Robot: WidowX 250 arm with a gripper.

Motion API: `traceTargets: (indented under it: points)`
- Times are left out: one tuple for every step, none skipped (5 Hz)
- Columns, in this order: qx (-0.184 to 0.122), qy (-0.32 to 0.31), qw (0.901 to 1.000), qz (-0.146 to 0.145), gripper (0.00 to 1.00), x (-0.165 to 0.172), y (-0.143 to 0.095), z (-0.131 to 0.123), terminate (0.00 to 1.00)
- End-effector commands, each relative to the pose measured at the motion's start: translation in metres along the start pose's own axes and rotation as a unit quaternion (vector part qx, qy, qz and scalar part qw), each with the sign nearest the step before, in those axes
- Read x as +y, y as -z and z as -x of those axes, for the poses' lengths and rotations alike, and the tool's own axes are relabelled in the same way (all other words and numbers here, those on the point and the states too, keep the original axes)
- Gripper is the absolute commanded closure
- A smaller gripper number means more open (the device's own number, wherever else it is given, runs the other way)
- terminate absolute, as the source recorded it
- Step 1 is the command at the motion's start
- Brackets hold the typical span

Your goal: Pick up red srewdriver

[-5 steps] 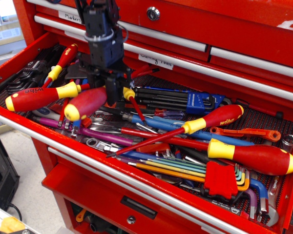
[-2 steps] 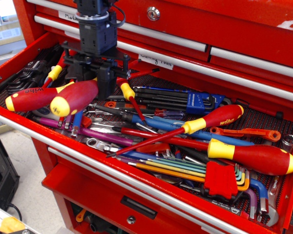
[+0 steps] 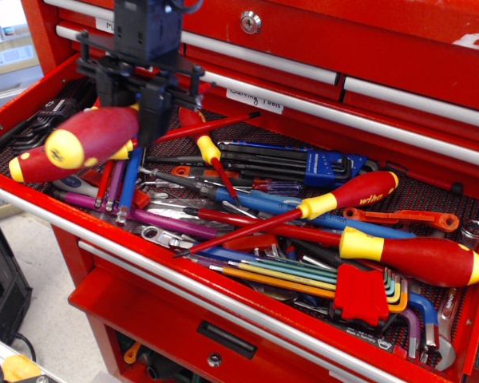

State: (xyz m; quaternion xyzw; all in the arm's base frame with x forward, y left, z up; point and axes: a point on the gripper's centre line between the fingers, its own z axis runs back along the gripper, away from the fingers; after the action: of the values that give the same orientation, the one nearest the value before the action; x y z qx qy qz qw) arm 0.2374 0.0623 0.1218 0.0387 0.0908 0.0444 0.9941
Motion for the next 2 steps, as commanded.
traceTargets:
  points:
    - [-0.119, 0.015, 0.9883, -0.095, 1.0, 0.013, -0.059, -0.011, 0.0]
    - [-0.136, 0.032, 0.9839, -0.111, 1.0, 0.02, -0.074, -0.021, 0.0]
